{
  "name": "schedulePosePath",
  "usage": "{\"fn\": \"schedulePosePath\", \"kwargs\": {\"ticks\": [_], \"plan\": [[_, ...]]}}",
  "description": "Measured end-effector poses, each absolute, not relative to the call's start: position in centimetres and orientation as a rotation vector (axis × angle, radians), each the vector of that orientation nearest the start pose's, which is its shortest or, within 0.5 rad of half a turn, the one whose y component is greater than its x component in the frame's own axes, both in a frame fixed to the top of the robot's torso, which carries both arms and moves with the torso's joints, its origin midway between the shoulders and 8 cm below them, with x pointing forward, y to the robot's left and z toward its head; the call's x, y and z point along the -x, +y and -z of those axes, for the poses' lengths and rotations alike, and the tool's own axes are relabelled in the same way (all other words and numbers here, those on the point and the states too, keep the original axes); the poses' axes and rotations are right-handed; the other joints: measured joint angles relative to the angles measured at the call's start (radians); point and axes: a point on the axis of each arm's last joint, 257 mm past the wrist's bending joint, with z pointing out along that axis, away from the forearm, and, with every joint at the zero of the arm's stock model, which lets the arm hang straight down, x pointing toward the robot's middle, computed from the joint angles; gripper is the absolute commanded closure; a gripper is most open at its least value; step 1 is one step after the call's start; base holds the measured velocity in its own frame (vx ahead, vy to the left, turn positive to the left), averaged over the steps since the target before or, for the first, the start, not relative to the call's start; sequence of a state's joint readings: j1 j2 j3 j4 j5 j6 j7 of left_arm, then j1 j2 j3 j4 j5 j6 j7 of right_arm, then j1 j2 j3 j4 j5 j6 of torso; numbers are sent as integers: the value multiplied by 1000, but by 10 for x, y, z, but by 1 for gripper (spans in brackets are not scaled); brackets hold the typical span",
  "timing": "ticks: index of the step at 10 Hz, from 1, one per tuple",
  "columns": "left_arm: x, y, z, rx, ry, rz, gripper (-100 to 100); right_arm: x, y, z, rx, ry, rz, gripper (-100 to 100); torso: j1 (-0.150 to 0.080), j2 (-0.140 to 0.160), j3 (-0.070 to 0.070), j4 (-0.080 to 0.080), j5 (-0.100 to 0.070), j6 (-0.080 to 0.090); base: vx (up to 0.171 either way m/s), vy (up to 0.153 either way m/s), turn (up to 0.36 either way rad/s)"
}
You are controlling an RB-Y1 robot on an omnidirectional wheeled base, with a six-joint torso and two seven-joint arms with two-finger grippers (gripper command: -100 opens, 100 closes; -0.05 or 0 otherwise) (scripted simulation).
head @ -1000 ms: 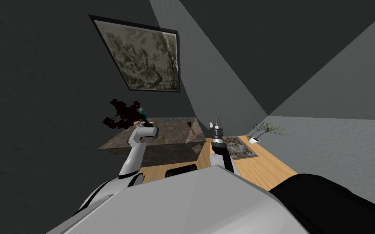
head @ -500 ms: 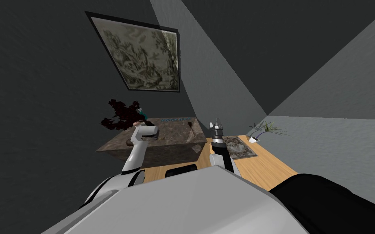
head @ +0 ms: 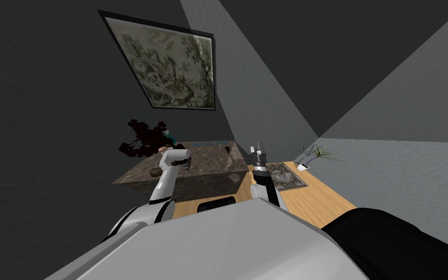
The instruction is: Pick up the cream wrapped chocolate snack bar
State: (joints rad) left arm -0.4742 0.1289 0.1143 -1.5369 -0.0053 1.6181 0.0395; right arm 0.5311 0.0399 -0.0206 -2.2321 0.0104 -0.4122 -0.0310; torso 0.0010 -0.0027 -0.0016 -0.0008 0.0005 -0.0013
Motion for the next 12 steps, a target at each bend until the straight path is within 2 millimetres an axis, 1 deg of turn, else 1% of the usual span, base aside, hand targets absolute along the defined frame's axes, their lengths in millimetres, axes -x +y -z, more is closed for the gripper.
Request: {"fn": "schedulePosePath", "kwargs": {"ticks": [2,5,9,10,11,12], "plan": [[-482,259,316,2038,1974,243,-100,-361,-298,25,-825,681,-1251,0,0,0,0,0,0,0,40,36,-24],[-465,248,324,2106,2020,180,-100,-361,-298,25,-825,681,-1251,0,0,0,0,0,0,0,32,25,-13],[-443,220,330,2184,2099,118,-100,-361,-298,25,-825,681,-1251,0,0,0,0,0,0,0,32,24,-11],[-442,219,330,2188,2101,114,0,-361,-298,25,-825,681,-1251,0,-1,1,0,0,0,0,0,0,0],[-442,219,330,2187,2101,115,-100,-361,-298,25,-825,681,-1251,0,-1,2,1,0,0,0,6,0,-1],[-441,220,335,2189,2103,111,-100,-361,-298,25,-825,681,-1251,0,-2,2,1,0,0,0,6,-1,0]]}}
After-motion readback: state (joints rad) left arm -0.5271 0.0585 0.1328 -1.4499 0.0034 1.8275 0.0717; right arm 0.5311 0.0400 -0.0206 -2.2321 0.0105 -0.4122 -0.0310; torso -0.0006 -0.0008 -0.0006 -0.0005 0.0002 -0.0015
